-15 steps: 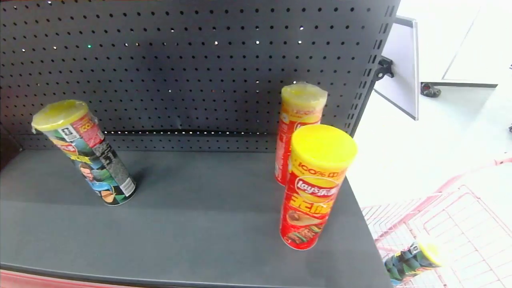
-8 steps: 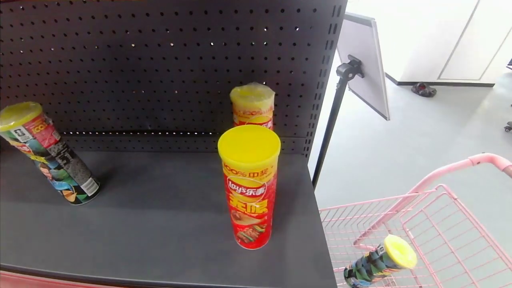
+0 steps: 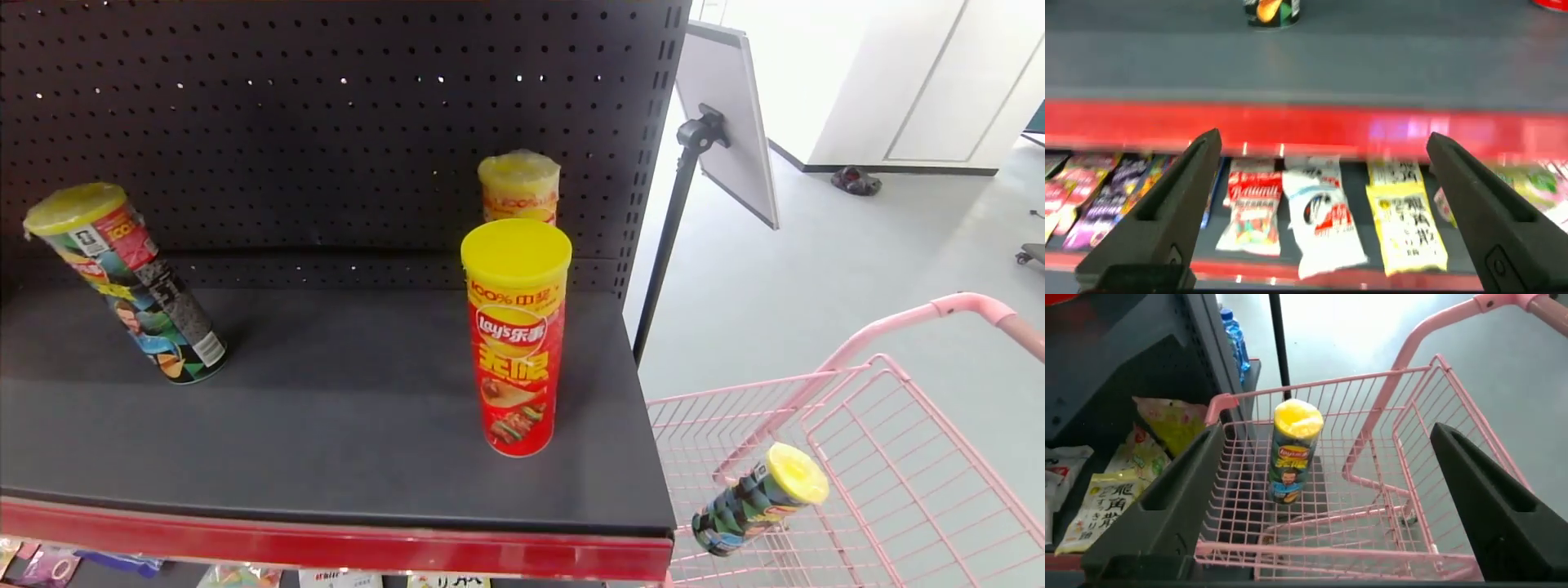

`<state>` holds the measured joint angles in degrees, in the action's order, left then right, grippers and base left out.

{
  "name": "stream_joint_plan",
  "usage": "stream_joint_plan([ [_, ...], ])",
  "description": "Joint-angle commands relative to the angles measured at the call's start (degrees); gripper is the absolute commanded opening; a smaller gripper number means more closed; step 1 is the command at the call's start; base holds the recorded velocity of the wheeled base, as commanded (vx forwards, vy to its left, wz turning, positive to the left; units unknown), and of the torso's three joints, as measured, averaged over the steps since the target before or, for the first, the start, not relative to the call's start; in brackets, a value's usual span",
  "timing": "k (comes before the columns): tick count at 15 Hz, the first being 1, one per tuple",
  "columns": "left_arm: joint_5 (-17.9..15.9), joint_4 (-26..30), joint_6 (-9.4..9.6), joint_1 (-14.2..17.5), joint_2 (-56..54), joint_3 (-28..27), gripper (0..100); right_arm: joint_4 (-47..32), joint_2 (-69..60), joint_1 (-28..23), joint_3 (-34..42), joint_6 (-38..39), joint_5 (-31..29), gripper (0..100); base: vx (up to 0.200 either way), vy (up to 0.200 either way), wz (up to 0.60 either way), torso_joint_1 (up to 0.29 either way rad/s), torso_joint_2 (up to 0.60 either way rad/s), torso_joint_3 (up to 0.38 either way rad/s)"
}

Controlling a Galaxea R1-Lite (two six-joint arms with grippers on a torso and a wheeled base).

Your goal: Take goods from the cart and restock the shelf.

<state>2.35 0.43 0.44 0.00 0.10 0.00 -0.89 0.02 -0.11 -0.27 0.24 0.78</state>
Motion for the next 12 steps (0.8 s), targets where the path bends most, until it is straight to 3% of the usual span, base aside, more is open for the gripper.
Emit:
stream_joint_plan([
  [1, 0.0, 0.0, 0.0, 0.0, 0.1, 0.0, 100, 0.0, 0.1, -0.1, 0.0, 0.0, 0.0, 100, -0.2, 0.0, 0.0, -0.012, 0.0, -0.002],
  [8, 0.0, 0.0, 0.0, 0.0, 0.1, 0.0, 100, 0.0, 0.1, -0.1, 0.0, 0.4, 0.0, 100, 0.0, 0.0, 0.0, 0.0, 0.0, 0.0],
  [12, 0.0, 0.0, 0.0, 0.0, 0.1, 0.0, 100, 0.0, 0.1, -0.1, 0.0, 0.3, 0.0, 100, 0.0, 0.0, 0.0, -0.13, 0.32, 0.177],
])
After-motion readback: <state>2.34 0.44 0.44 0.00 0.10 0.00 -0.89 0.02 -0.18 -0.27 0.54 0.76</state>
